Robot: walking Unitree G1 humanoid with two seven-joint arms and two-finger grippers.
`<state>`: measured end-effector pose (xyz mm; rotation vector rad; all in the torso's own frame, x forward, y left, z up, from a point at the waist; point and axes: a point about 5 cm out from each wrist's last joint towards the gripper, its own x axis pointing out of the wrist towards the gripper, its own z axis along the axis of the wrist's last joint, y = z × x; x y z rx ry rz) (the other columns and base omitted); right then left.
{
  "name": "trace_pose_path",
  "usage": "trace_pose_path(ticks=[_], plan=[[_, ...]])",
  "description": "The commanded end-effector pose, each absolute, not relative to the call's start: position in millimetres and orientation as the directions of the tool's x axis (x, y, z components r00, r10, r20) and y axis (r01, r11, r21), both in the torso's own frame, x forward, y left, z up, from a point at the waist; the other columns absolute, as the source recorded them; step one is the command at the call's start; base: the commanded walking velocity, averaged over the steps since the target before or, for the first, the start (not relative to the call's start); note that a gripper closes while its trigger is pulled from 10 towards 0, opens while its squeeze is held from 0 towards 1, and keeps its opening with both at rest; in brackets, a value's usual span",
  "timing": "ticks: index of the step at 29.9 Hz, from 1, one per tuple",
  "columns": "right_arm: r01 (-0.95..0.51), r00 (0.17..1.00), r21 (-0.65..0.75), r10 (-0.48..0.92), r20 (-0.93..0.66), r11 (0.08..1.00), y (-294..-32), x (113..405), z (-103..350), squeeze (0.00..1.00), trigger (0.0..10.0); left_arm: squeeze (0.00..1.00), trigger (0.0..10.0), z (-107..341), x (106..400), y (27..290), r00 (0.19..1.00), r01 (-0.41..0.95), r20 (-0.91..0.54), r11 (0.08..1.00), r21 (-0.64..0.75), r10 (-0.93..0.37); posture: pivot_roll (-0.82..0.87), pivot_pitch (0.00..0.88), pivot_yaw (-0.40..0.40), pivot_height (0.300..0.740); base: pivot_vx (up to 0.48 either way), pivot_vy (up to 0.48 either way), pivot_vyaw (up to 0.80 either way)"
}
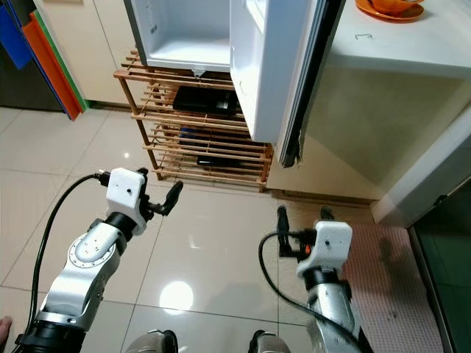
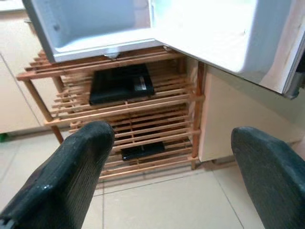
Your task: Restocking fridge
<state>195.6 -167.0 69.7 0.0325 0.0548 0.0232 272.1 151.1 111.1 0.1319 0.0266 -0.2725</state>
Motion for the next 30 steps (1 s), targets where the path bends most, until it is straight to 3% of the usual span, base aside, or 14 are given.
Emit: trace_pose_path(ticks=[1, 9, 12, 19, 30], plan=[[-0.009, 0.998, 0.019, 0.011, -0.066, 1.0, -177, 191, 67, 0.0, 10.0, 0.0, 10.0, 112, 265, 161, 0.967, 0.256, -0.046, 0.958, 0.131, -0.252, -0.02, 0.075, 0.037, 0.74, 0.0, 0.0, 0.0], [0.002, 0.991, 0.0, -0.002, -0.134, 1.0, -216, 188, 34, 0.0, 10.0, 0.0, 10.0, 104, 262, 161, 0.966, 0.255, -0.073, 0.951, 0.173, -0.246, -0.01, 0.066, 0.025, 0.74, 0.0, 0.0, 0.0], [0.002, 0.99, 0.001, -0.002, -0.138, 1.0, -220, 190, 31, 0.0, 10.0, 0.0, 10.0, 105, 265, 159, 0.968, 0.251, -0.068, 0.953, 0.171, -0.242, -0.01, 0.065, 0.027, 0.74, 0.0, 0.0, 0.0], [0.027, 0.979, 0.011, -0.025, -0.201, 1.0, -248, 189, 2, 0.0, 10.0, 0.0, 10.0, 112, 275, 156, 0.975, 0.222, -0.049, 0.964, 0.148, -0.217, -0.02, 0.072, 0.028, 0.74, 0.292, 0.0, 0.0], [0.037, 0.967, 0.019, -0.031, -0.251, 0.999, -258, 203, -10, 0.0, 10.0, 0.0, 10.0, 116, 282, 152, 0.977, 0.215, -0.034, 0.964, 0.154, -0.212, -0.02, 0.075, 0.026, 0.74, 0.373, 0.0, 0.0]])
